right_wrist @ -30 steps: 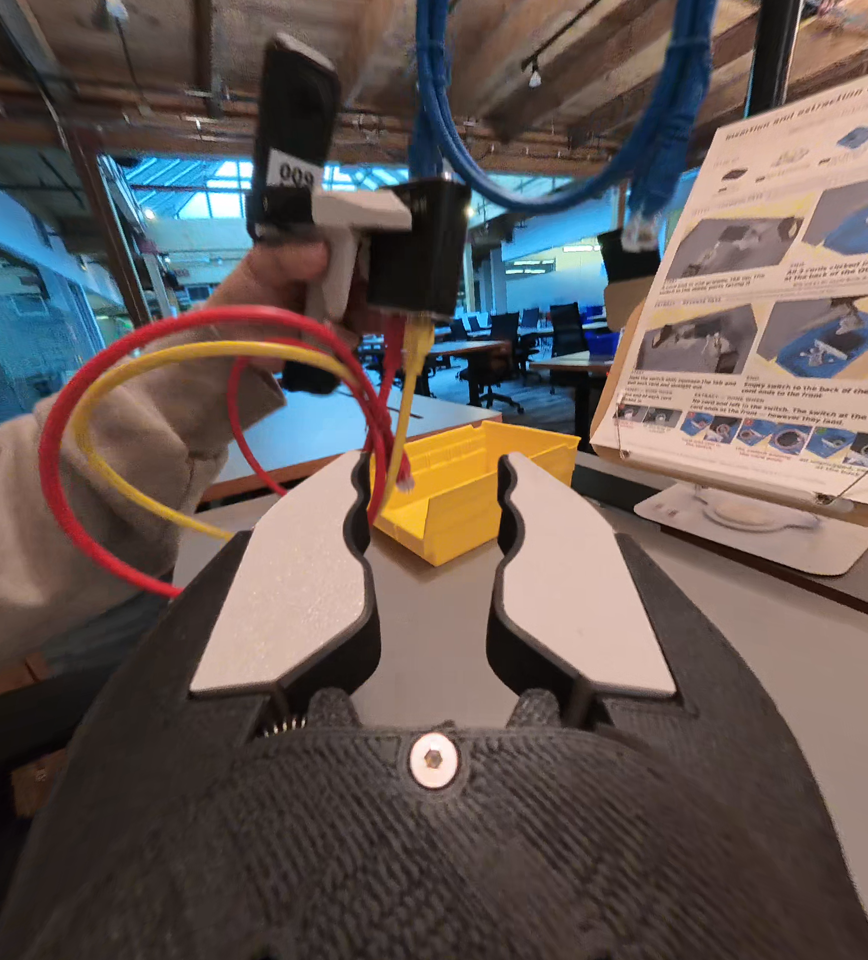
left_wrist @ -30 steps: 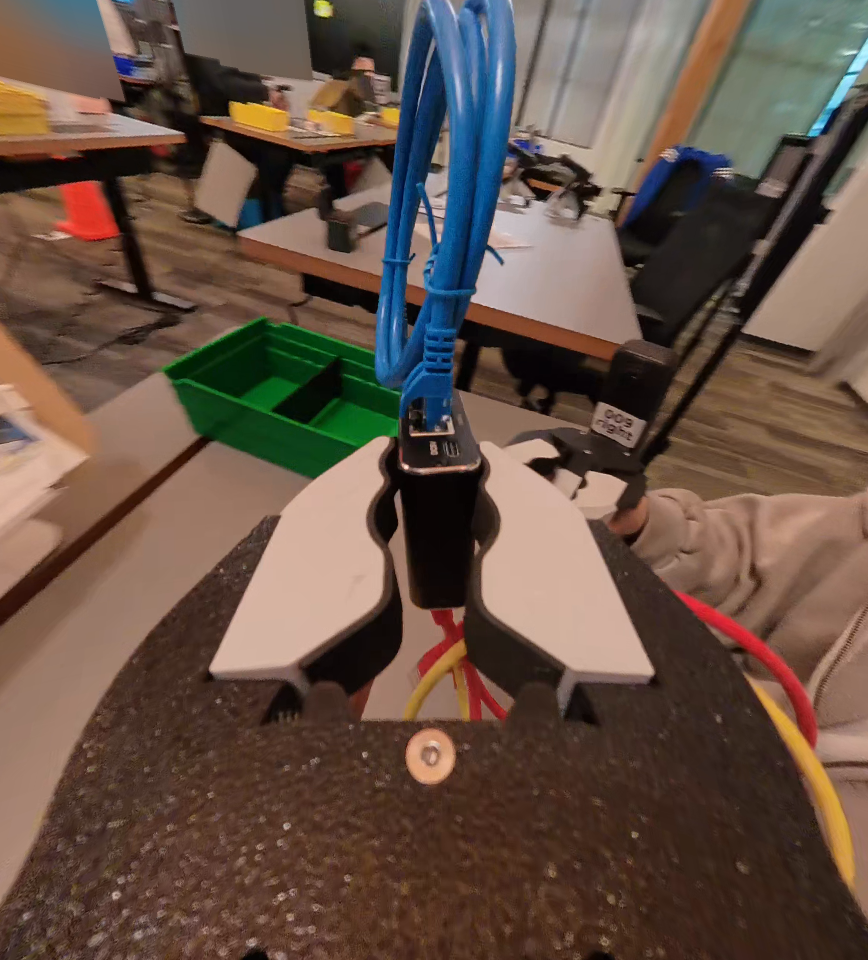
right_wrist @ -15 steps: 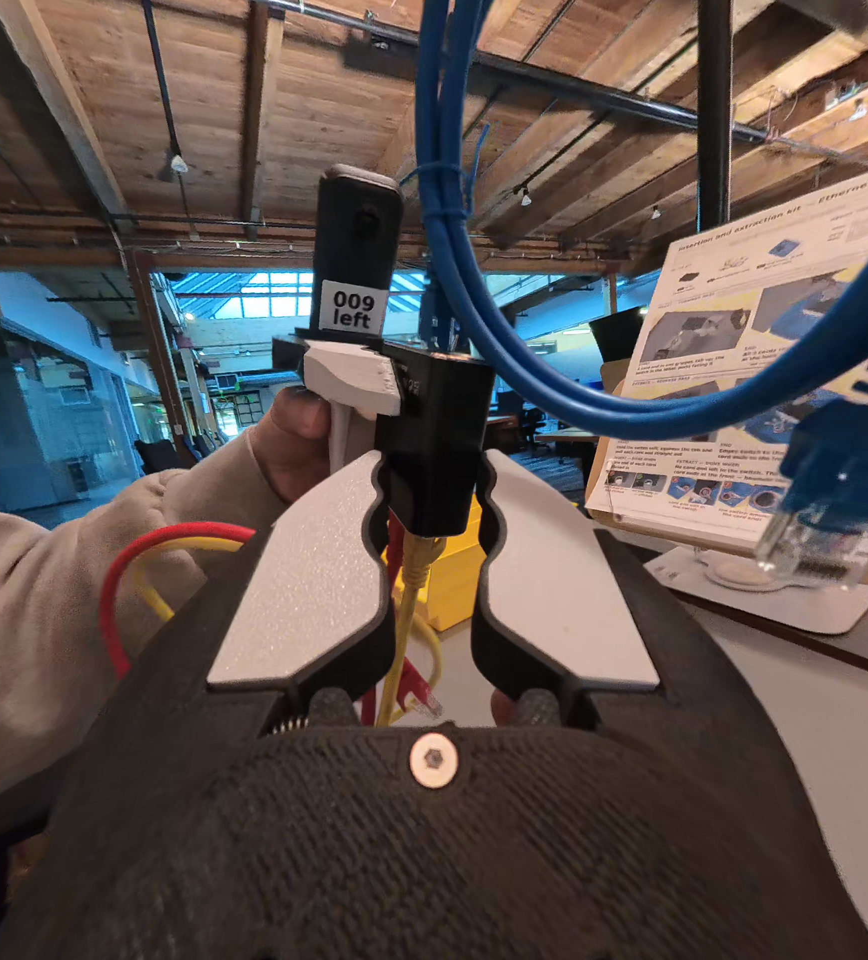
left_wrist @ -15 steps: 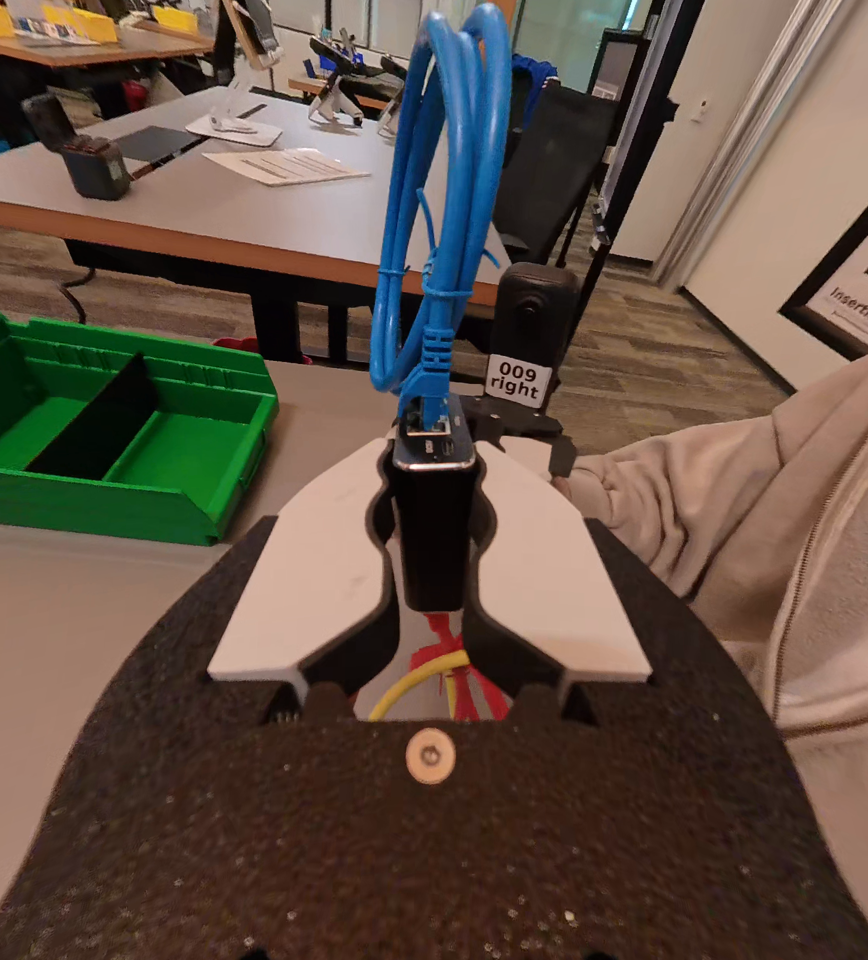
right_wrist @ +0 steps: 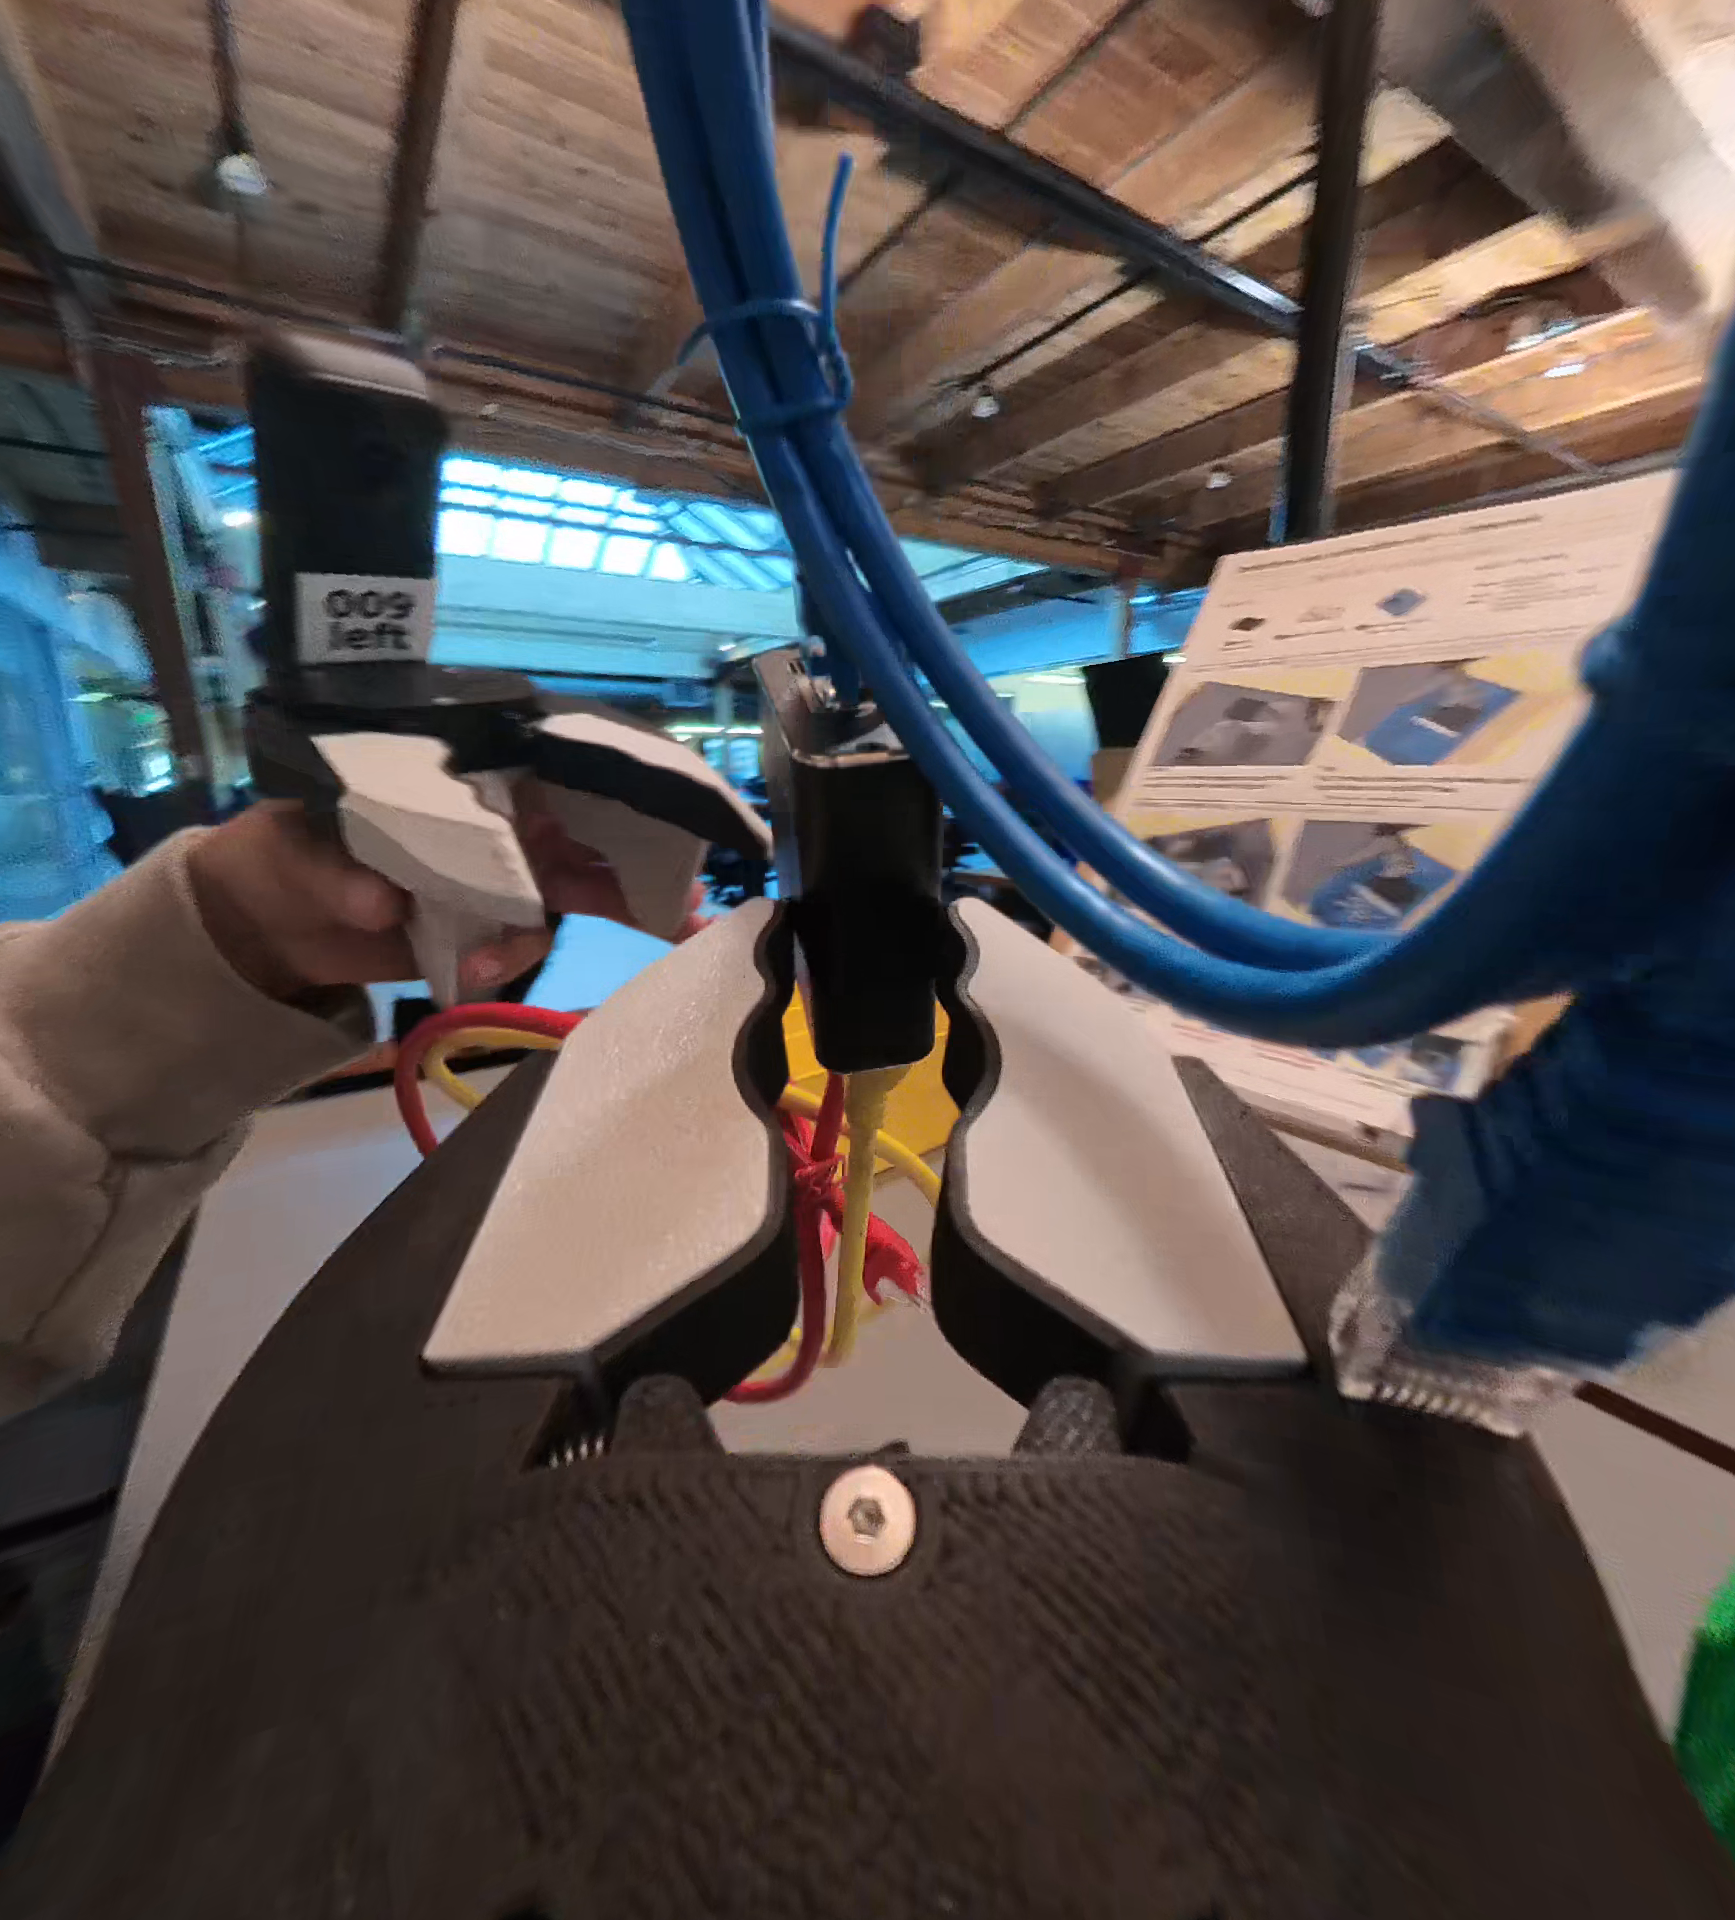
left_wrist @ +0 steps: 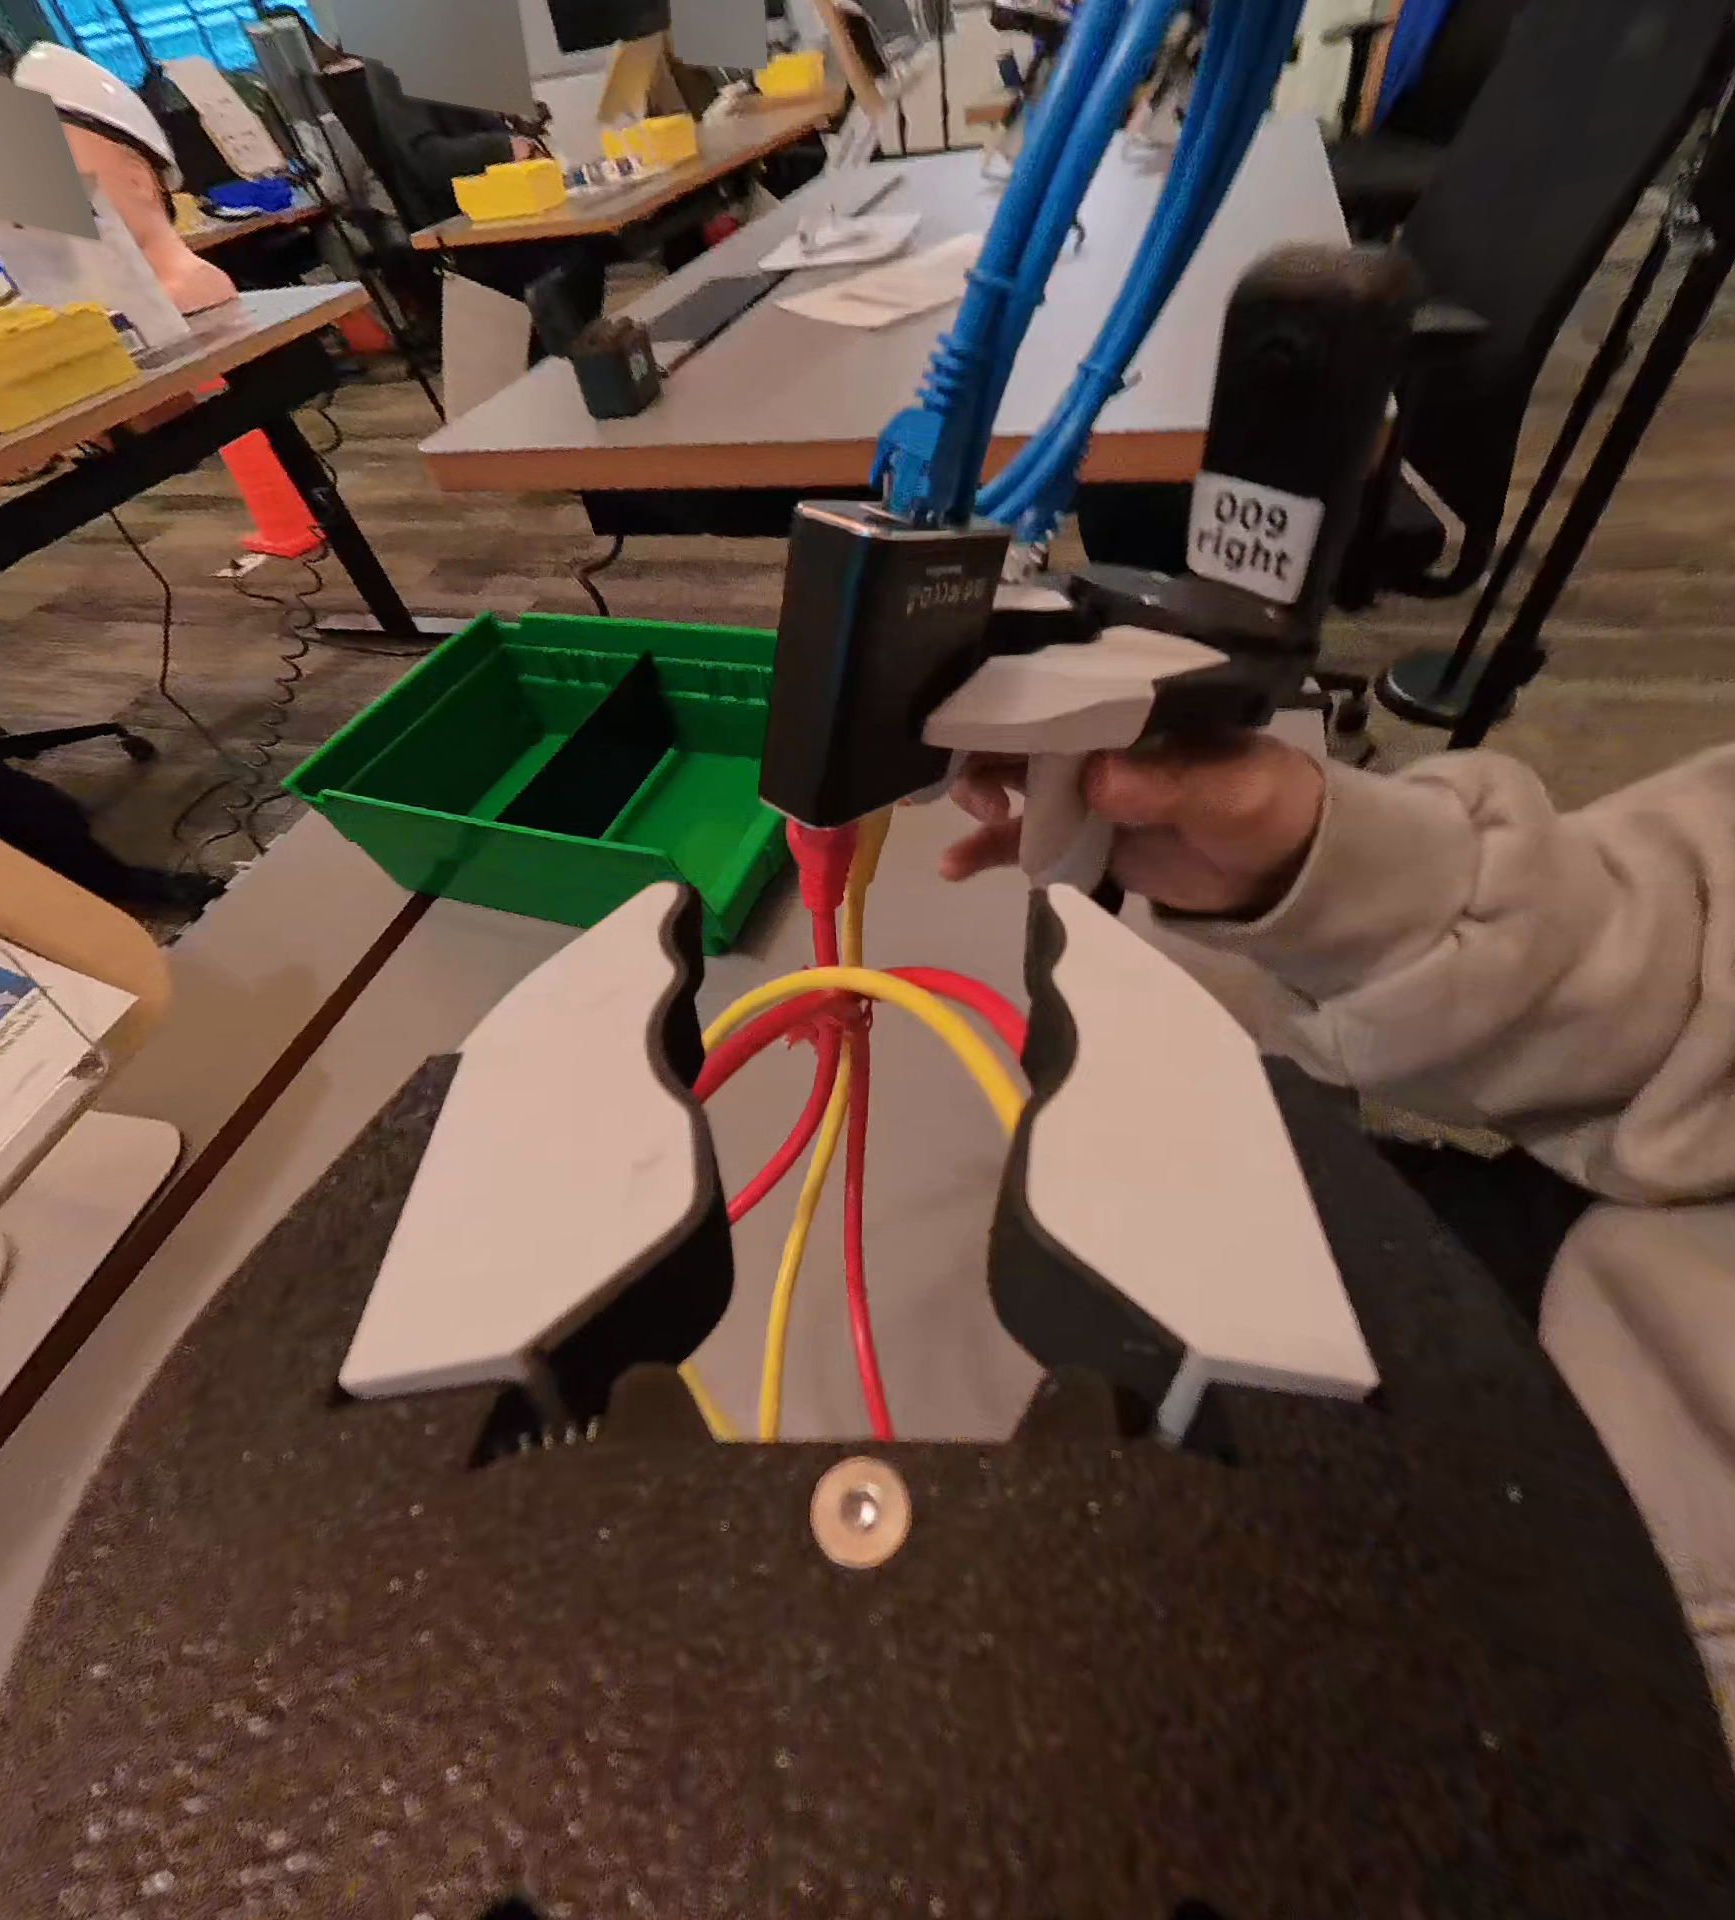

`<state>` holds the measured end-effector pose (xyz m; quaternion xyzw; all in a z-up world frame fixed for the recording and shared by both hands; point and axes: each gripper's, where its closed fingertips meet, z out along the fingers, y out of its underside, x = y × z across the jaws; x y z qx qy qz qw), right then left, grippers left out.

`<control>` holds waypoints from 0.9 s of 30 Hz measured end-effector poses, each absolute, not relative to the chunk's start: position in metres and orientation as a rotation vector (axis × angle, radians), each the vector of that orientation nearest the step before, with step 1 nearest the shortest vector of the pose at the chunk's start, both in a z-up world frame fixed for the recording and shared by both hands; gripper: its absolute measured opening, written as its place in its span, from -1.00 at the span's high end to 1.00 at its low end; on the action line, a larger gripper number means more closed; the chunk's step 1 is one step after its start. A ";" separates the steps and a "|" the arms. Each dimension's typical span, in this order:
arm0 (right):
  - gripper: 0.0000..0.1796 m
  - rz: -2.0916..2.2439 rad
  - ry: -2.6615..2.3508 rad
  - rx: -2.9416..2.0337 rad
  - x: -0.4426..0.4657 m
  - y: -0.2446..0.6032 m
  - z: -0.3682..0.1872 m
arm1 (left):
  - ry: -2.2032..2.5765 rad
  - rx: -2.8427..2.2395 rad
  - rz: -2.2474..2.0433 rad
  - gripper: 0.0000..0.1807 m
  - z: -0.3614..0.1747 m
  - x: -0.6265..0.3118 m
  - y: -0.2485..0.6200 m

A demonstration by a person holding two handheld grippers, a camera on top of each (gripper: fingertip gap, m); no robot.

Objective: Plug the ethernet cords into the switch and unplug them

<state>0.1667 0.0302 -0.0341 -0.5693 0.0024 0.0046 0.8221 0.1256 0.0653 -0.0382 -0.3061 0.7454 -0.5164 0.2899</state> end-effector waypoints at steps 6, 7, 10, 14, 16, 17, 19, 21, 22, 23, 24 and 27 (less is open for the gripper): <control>0.71 0.030 -0.195 -1.301 0.142 0.034 -0.045 | 2.098 -0.724 -1.306 0.49 -0.052 0.121 0.060; 0.71 0.024 -0.218 -1.325 0.139 0.035 -0.047 | 2.100 -0.688 -1.287 0.49 -0.053 0.122 0.058; 0.71 0.026 -0.289 -1.376 0.126 0.039 -0.053 | 2.126 -0.589 -1.318 0.49 -0.058 0.123 0.043; 0.71 0.132 -0.242 -1.366 0.123 0.041 -0.052 | 2.110 -0.633 -1.511 0.56 -0.061 0.125 0.034; 0.71 0.224 -0.197 -1.346 0.123 0.040 -0.050 | 2.072 -0.671 -1.639 0.61 -0.057 0.125 0.035; 0.72 0.236 -0.172 -1.338 0.125 0.041 -0.050 | 2.060 -0.702 -1.680 0.61 -0.057 0.126 0.036; 0.72 0.269 -0.159 -1.336 0.125 0.042 -0.051 | 2.052 -0.730 -1.743 0.64 -0.058 0.127 0.037; 0.72 0.295 -0.135 -1.325 0.127 0.043 -0.050 | 2.030 -0.746 -1.786 0.65 -0.058 0.128 0.038; 0.72 0.296 -0.138 -1.323 0.127 0.043 -0.050 | 2.030 -0.757 -1.803 0.67 -0.057 0.128 0.038; 0.72 0.305 -0.145 -1.324 0.126 0.042 -0.050 | 2.032 -0.761 -1.814 0.69 -0.057 0.127 0.038; 0.71 0.305 -0.142 -1.329 0.127 0.042 -0.051 | 2.023 -0.768 -1.810 0.72 -0.056 0.129 0.039; 0.70 0.273 -0.156 -1.344 0.129 0.042 -0.053 | 2.030 -0.759 -1.740 0.73 -0.058 0.131 0.040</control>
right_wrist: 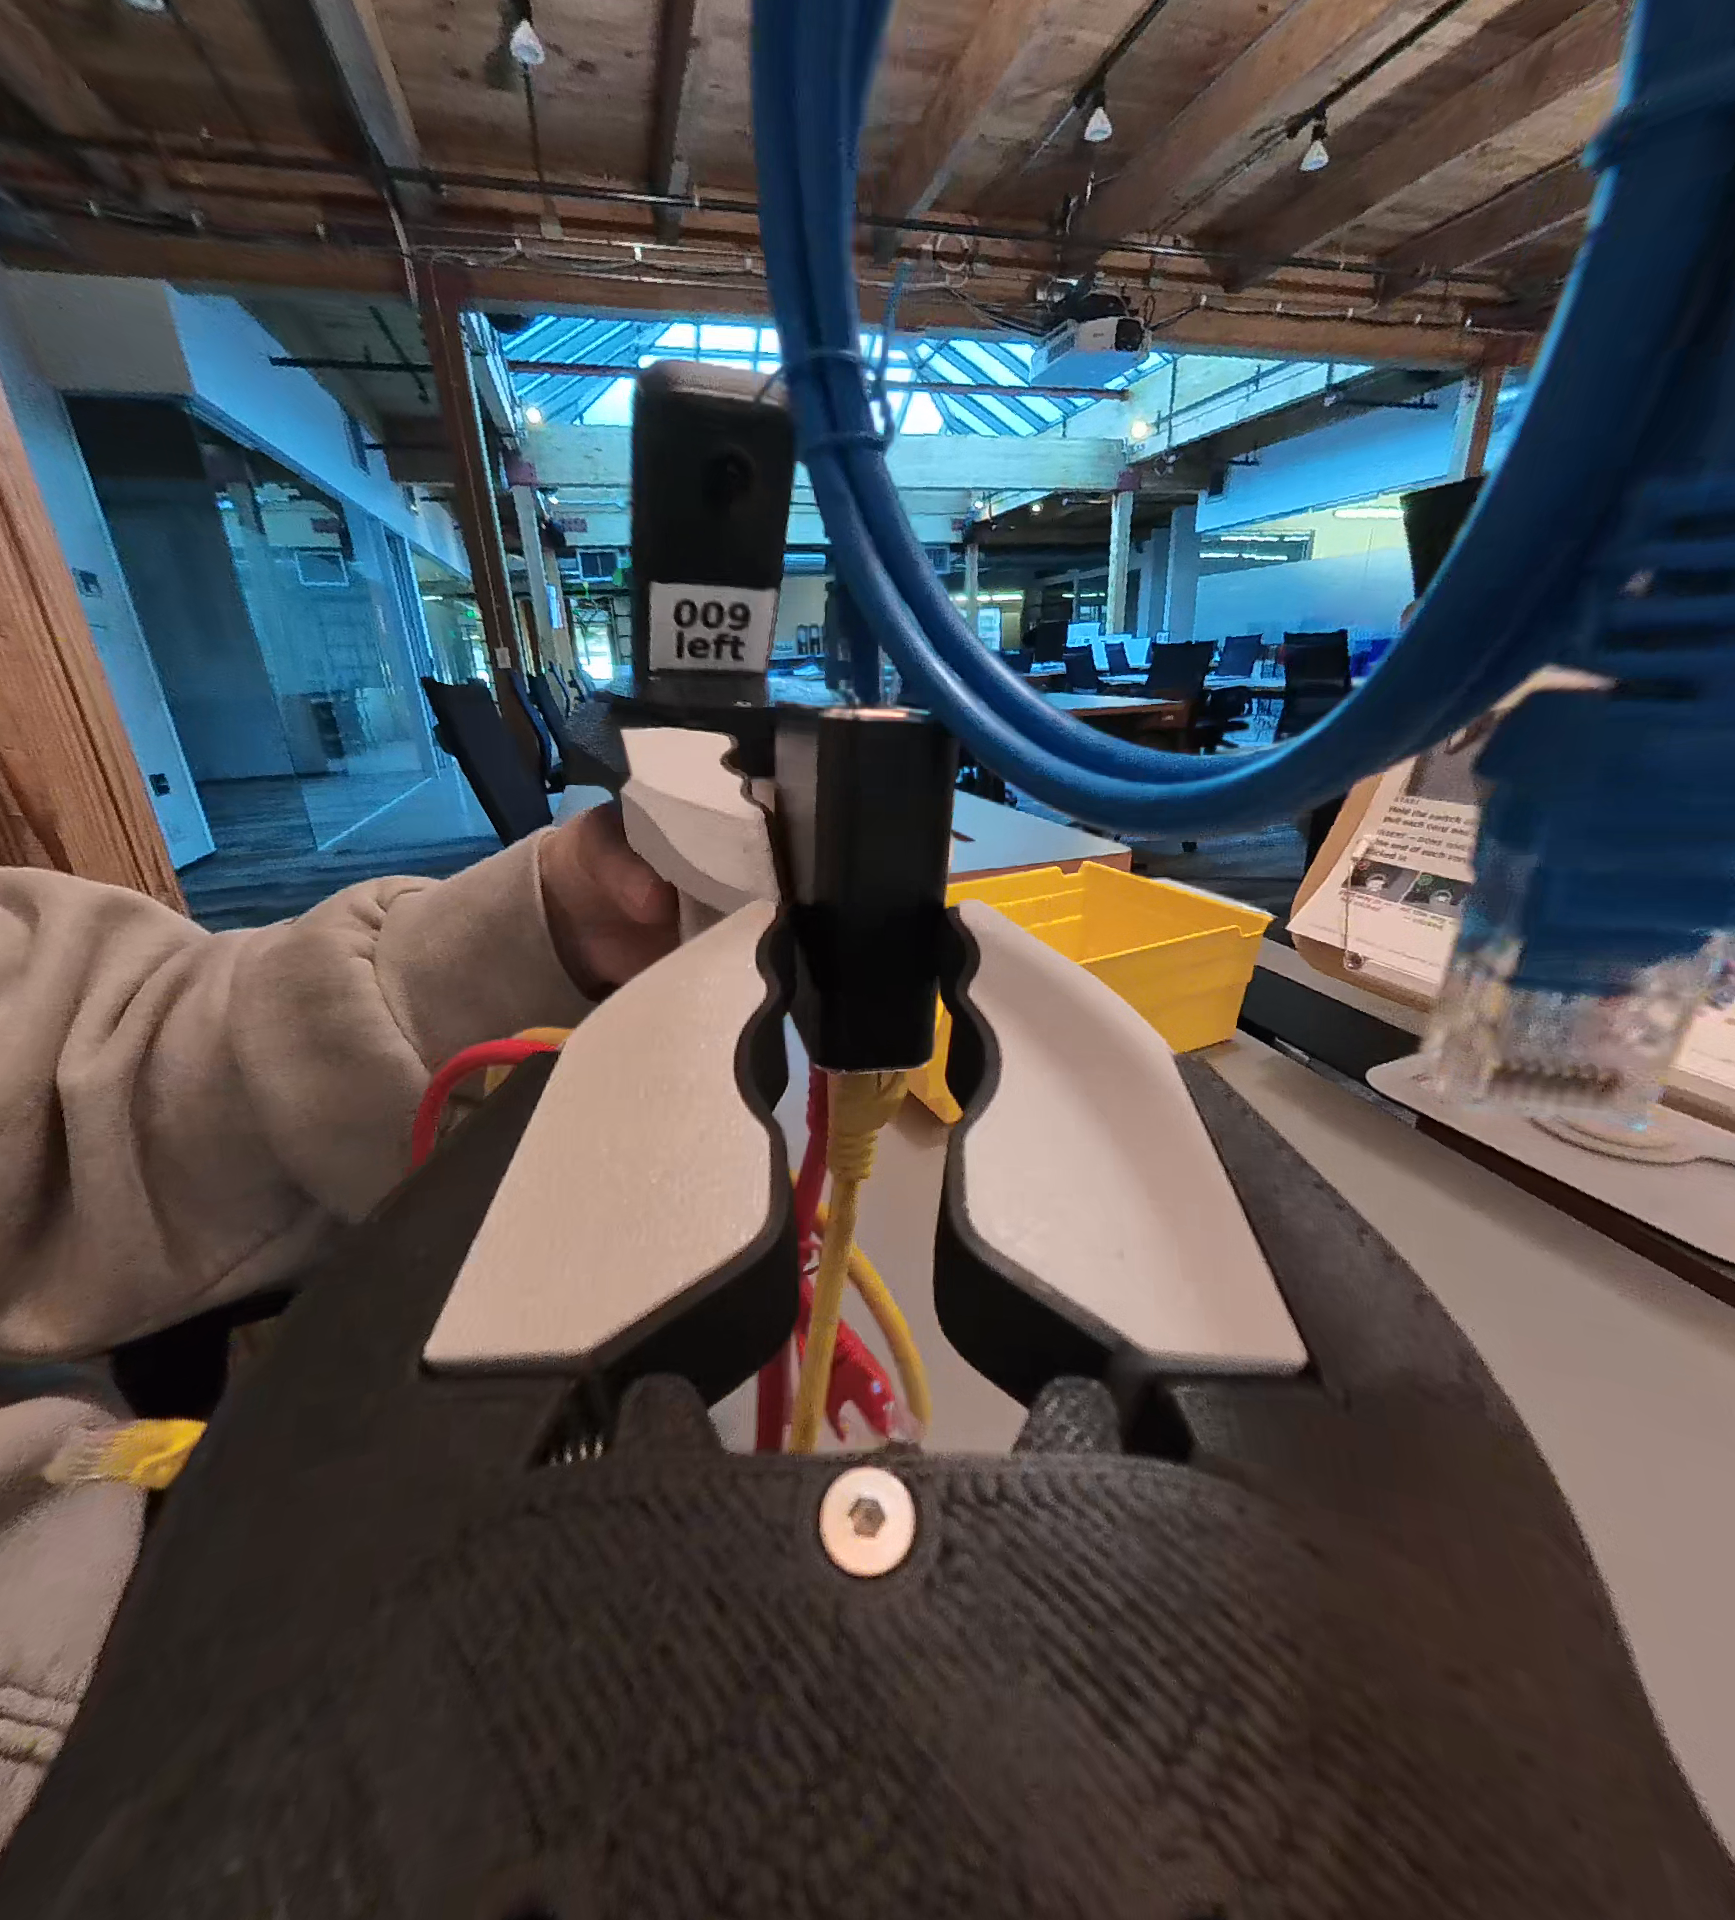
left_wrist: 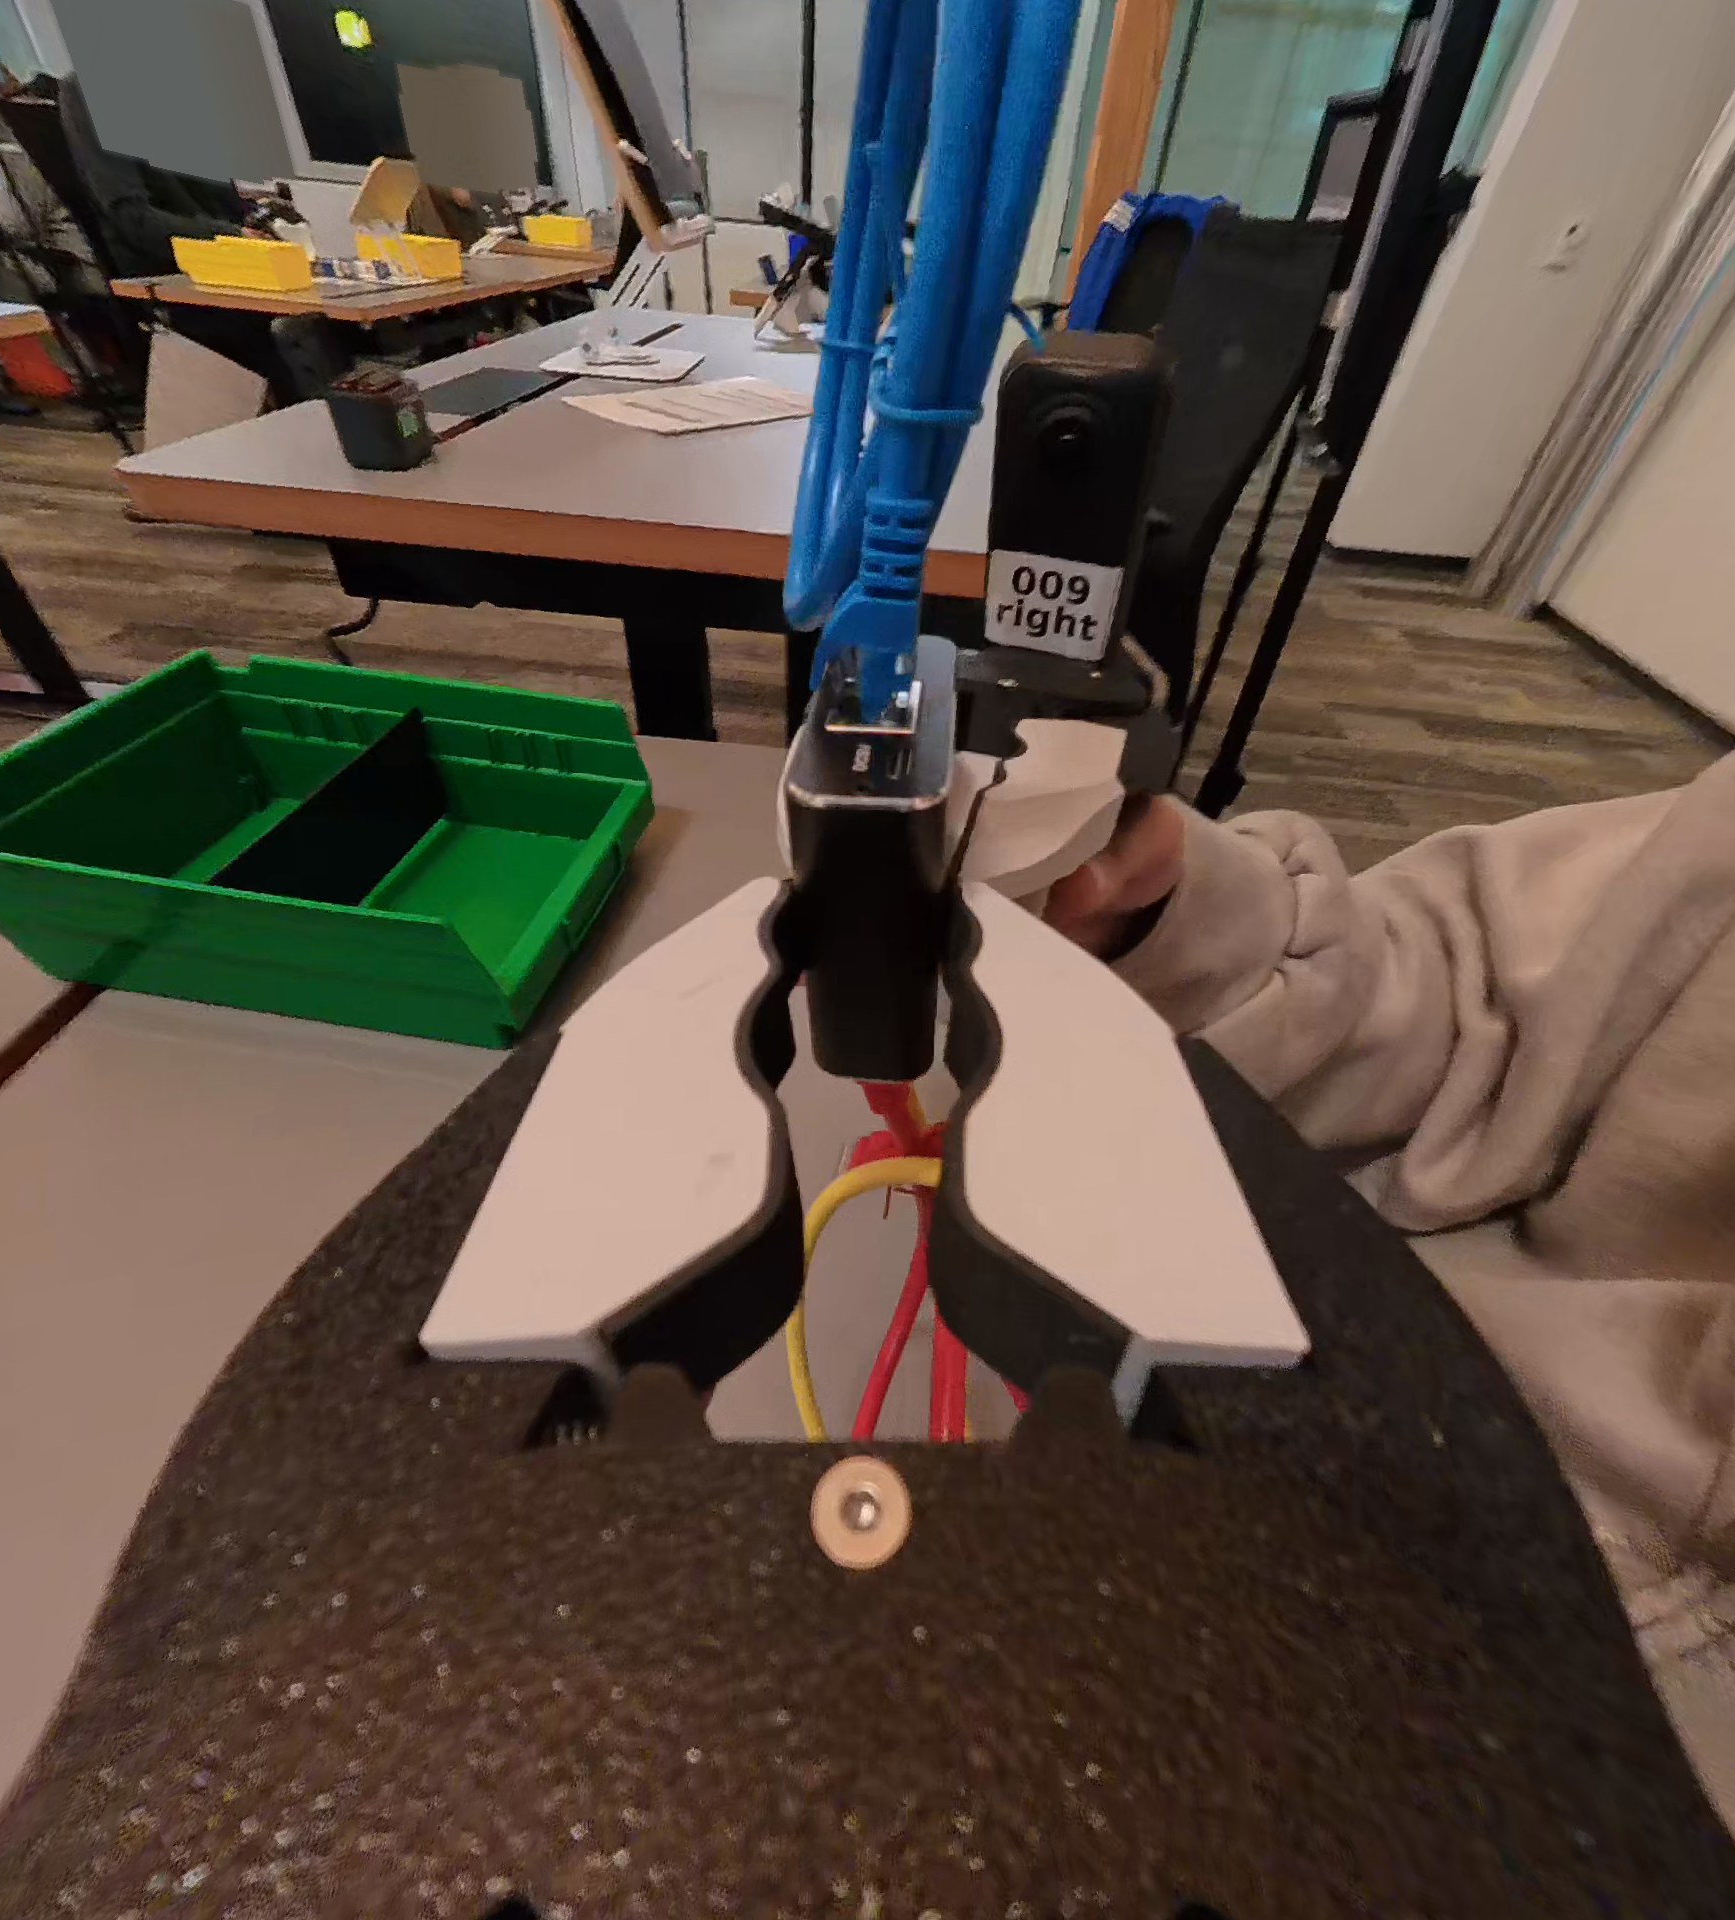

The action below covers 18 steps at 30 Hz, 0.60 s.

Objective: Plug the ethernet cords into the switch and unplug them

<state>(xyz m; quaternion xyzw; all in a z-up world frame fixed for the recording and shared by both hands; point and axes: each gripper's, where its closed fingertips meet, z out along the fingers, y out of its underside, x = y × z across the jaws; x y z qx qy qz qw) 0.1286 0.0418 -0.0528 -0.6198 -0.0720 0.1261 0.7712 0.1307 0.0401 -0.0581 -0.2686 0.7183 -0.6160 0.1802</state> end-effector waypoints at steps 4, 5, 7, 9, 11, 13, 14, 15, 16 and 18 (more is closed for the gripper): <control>0.69 0.154 -0.075 -1.352 0.147 0.040 -0.053 | 1.975 -0.748 -1.456 0.73 -0.060 0.143 0.049; 0.68 0.104 -0.044 -1.314 0.154 0.036 -0.048 | 1.937 -0.768 -1.349 0.73 -0.059 0.148 0.057; 0.63 0.047 0.006 -1.250 0.162 0.028 -0.038 | 1.843 -0.780 -1.076 0.73 -0.056 0.156 0.074; 0.61 0.041 0.041 -1.226 0.162 0.026 -0.032 | 1.751 -0.702 -0.791 0.74 -0.049 0.157 0.083; 0.45 0.026 0.071 -1.222 0.161 0.032 -0.032 | 1.691 -0.606 -0.583 0.74 -0.045 0.157 0.079; 0.29 0.003 0.074 -1.262 0.158 0.042 -0.039 | 1.644 -0.511 -0.440 0.73 -0.044 0.157 0.071; 0.21 0.001 0.074 -1.274 0.156 0.047 -0.042 | 1.633 -0.470 -0.395 0.74 -0.045 0.157 0.066; 0.22 0.014 0.077 -1.267 0.154 0.048 -0.043 | 1.622 -0.438 -0.365 0.73 -0.047 0.157 0.063; 0.24 0.044 0.074 -1.238 0.151 0.048 -0.040 | 1.612 -0.407 -0.344 0.74 -0.049 0.157 0.059; 0.30 0.083 0.081 -1.188 0.148 0.046 -0.036 | 1.585 -0.361 -0.299 0.73 -0.053 0.156 0.055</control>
